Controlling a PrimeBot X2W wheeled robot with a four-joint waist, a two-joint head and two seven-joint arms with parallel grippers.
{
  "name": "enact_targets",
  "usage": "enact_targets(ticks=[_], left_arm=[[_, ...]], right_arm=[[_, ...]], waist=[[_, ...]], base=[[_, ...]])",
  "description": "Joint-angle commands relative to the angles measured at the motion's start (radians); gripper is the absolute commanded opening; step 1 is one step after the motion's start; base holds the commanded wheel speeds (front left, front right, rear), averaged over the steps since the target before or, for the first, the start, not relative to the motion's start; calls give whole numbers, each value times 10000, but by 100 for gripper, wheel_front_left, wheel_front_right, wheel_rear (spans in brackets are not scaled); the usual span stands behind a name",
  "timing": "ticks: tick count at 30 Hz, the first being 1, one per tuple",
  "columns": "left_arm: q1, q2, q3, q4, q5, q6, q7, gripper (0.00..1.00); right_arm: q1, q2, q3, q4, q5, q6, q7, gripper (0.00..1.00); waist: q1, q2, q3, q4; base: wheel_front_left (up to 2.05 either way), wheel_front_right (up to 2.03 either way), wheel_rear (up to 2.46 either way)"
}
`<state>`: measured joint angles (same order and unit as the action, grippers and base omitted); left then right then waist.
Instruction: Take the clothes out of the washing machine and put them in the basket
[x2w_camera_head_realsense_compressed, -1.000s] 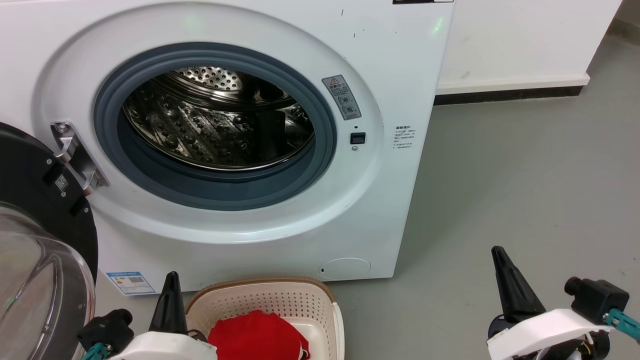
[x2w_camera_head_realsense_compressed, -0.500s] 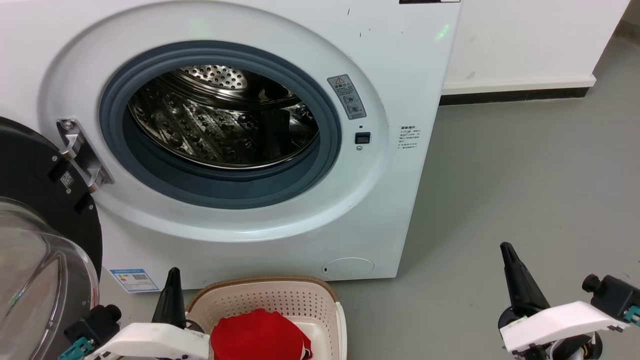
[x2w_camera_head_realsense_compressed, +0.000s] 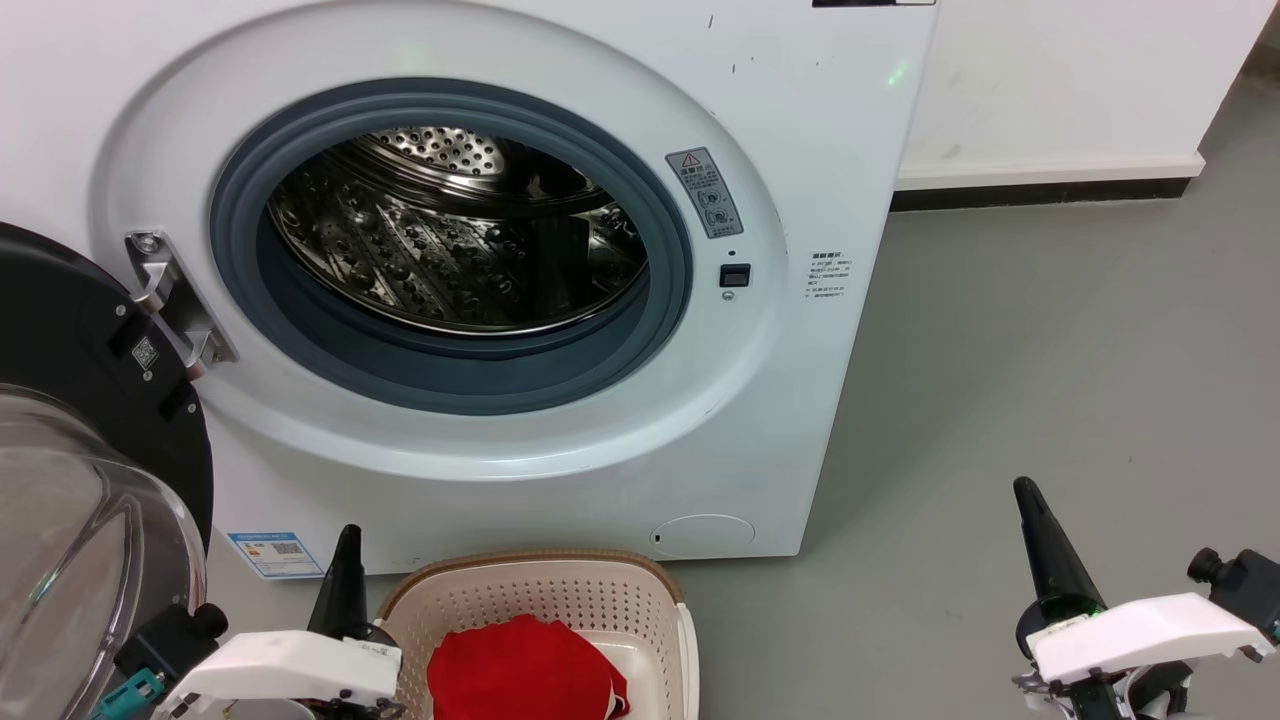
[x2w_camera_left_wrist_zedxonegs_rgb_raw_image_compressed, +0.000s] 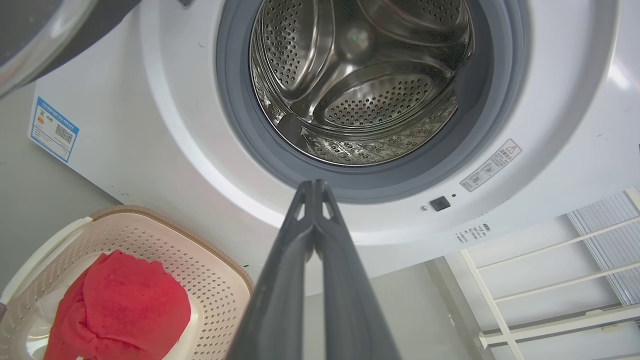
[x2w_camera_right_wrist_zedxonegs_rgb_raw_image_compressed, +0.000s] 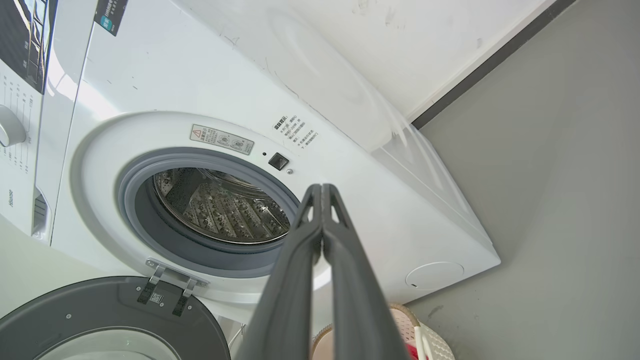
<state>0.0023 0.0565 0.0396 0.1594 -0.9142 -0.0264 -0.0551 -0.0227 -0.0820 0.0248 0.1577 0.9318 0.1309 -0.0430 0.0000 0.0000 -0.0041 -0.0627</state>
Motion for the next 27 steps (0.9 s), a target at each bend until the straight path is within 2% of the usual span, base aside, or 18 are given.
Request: enact_targets(ticks=[1, 27], left_arm=[[-269, 13, 78, -47, -351, -84, 73, 0], [-650, -17, 369, 328, -3094, -493, 759, 0]], right_arm=[[-284, -70, -57, -46, 391, 0, 42, 0], [-540, -76, -395, 319, 3240, 0, 513, 0]], waist=[[0, 0, 2, 15], [0, 0, 26, 223]], base=[[0, 0, 0], [0, 0, 0]])
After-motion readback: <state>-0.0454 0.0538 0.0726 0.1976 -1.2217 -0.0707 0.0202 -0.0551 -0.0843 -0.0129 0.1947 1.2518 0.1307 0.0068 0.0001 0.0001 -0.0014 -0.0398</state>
